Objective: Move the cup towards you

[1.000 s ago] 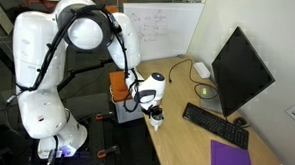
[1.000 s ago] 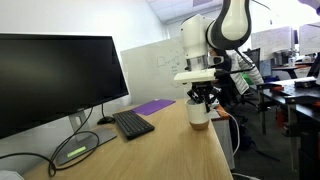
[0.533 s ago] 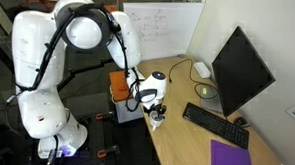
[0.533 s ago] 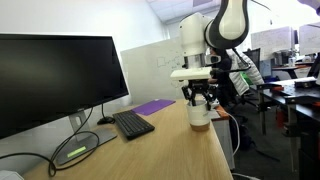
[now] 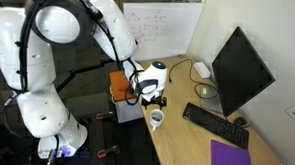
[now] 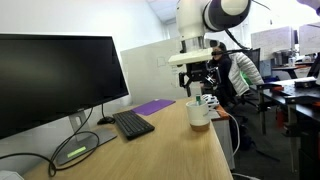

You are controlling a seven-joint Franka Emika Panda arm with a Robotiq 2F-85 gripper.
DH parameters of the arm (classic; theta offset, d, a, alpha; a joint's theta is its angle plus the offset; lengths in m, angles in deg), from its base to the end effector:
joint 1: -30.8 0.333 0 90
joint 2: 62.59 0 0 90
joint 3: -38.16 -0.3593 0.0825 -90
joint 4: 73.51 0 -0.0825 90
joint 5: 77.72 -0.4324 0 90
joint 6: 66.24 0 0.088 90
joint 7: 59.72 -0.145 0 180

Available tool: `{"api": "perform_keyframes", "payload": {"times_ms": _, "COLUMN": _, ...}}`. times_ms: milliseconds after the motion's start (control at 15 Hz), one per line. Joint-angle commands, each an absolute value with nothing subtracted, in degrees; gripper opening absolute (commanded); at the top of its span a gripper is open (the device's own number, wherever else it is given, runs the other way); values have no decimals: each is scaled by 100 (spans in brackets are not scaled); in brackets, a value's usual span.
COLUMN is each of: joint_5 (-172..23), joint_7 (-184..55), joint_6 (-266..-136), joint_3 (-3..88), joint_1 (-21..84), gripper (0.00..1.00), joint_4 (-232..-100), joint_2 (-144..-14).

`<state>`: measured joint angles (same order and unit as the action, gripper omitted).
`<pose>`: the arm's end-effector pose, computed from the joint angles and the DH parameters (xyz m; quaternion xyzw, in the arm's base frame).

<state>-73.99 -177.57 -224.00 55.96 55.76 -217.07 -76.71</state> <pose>0.4955 0.0549 0.1538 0.5961 -0.8014 0.0467 0.0181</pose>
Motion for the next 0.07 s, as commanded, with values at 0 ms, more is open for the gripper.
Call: {"api": "perform_keyframes", "payload": {"times_ms": 0, "joint_5": -6782, "joint_7": -18340, "joint_6": -21853, "joint_3": 5327, "joint_1": 5266, "gripper": 100, "joint_4": -21881, "joint_2": -7097}}
